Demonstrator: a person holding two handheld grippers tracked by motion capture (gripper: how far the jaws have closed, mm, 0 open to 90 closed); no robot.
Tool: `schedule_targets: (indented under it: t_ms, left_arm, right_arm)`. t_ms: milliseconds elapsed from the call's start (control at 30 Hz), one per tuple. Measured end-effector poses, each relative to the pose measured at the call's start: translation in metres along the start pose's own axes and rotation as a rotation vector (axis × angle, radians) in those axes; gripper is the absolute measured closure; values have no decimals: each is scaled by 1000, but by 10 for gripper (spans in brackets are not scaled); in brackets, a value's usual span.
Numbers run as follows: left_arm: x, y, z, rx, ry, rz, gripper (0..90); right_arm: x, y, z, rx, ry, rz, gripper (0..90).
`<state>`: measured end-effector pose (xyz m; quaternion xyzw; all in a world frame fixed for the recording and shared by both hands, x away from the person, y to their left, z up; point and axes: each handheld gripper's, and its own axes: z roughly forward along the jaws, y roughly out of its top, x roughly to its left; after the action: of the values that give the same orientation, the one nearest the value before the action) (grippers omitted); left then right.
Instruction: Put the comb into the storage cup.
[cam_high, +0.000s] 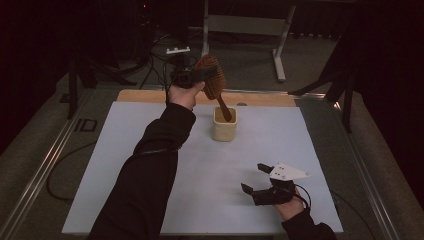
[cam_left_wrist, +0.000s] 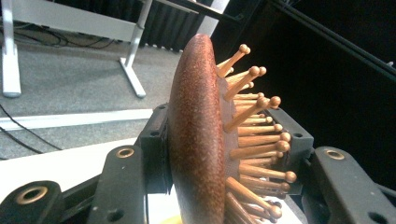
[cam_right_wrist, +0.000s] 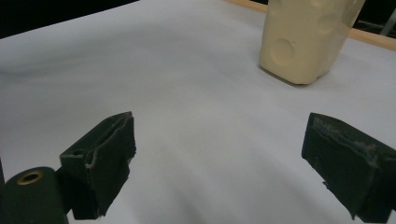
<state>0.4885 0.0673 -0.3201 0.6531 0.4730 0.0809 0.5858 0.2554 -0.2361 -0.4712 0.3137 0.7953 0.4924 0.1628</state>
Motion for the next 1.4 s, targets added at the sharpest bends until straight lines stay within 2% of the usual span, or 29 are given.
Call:
schedule_targets:
  t_ms: [233,267,533,633,767,1400]
  left_arm:
    - [5,-9,8,13,0,1,512]
    - [7,-12,11,14,-7,-11,512]
    - [13,-22,19,34,-5,-19,512]
    - [14,-26,22,51,3,-7,511]
    - [17,-29,25,53,-11,-19,511]
    - [26,-46,38,82,-23,-47,509]
  right_arm:
    - [0,0,0,1,1,0,95]
    - [0,0,0,1,2,1,95]
    - [1,-1,0,0,6,0,95]
    - [1,-1,0,-2,7,-2,95]
    - [0,-1,0,0,8,1,95]
    - [-1,-2,0,-4,9,11,95]
